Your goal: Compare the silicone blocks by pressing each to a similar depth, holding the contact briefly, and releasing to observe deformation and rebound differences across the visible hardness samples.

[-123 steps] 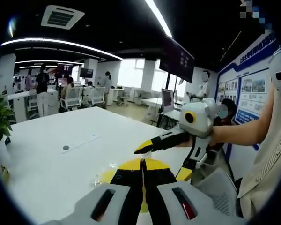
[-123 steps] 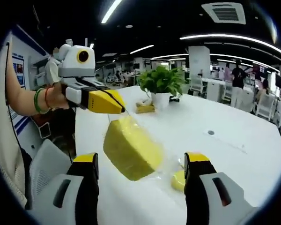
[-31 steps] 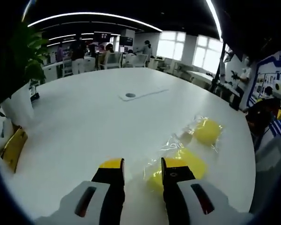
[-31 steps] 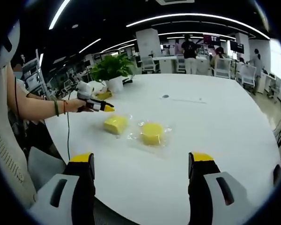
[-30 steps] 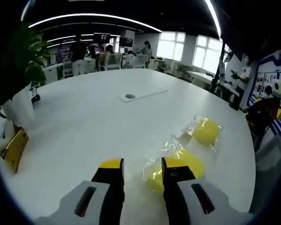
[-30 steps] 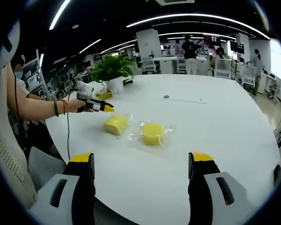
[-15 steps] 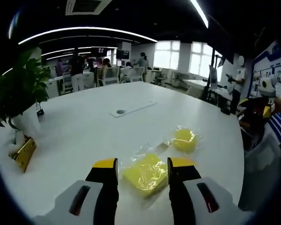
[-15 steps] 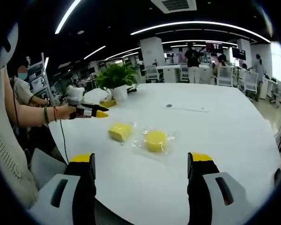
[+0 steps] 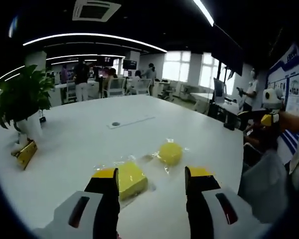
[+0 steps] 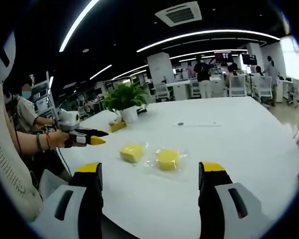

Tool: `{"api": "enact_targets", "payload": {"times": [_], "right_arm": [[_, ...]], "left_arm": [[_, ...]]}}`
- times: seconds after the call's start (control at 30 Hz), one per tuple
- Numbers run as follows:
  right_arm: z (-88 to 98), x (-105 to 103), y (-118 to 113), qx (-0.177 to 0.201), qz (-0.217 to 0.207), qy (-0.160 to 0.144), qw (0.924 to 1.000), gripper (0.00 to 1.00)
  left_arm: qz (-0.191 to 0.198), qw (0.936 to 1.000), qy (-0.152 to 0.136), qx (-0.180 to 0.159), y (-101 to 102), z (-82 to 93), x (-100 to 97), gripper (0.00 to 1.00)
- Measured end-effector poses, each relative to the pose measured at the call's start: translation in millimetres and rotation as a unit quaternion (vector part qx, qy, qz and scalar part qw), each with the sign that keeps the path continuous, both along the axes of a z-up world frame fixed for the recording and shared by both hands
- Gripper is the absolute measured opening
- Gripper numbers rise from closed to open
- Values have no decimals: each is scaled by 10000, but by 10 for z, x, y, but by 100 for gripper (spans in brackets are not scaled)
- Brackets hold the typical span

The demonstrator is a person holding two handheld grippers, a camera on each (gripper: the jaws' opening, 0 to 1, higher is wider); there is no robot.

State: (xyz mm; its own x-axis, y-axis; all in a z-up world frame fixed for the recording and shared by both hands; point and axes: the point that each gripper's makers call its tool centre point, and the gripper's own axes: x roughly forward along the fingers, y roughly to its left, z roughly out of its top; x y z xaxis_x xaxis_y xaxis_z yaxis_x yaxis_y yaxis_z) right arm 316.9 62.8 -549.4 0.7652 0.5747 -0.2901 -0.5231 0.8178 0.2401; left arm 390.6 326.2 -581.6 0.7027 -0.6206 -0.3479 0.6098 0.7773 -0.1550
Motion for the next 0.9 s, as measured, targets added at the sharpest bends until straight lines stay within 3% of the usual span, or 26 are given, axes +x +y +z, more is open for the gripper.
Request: {"api": "enact_targets", "payload": {"times": [0.4, 0.67, 0.77, 0.9], "right_arm": [[16, -28, -48, 308, -15, -76, 9995, 77], [-65, -55, -72, 351, 30, 65, 9994, 80], [-90, -60, -77, 309, 40, 67, 9995, 78], [-141, -65, -63, 349, 48, 130, 9993, 77]], "left_arm": [[439, 9982, -113, -401, 34, 182, -394, 59], [759, 9942, 276, -713, 149, 56, -575, 63], [827, 9942, 262, -641, 168, 69, -621, 63], [880, 9919, 336, -851, 142, 103, -633, 67]]}}
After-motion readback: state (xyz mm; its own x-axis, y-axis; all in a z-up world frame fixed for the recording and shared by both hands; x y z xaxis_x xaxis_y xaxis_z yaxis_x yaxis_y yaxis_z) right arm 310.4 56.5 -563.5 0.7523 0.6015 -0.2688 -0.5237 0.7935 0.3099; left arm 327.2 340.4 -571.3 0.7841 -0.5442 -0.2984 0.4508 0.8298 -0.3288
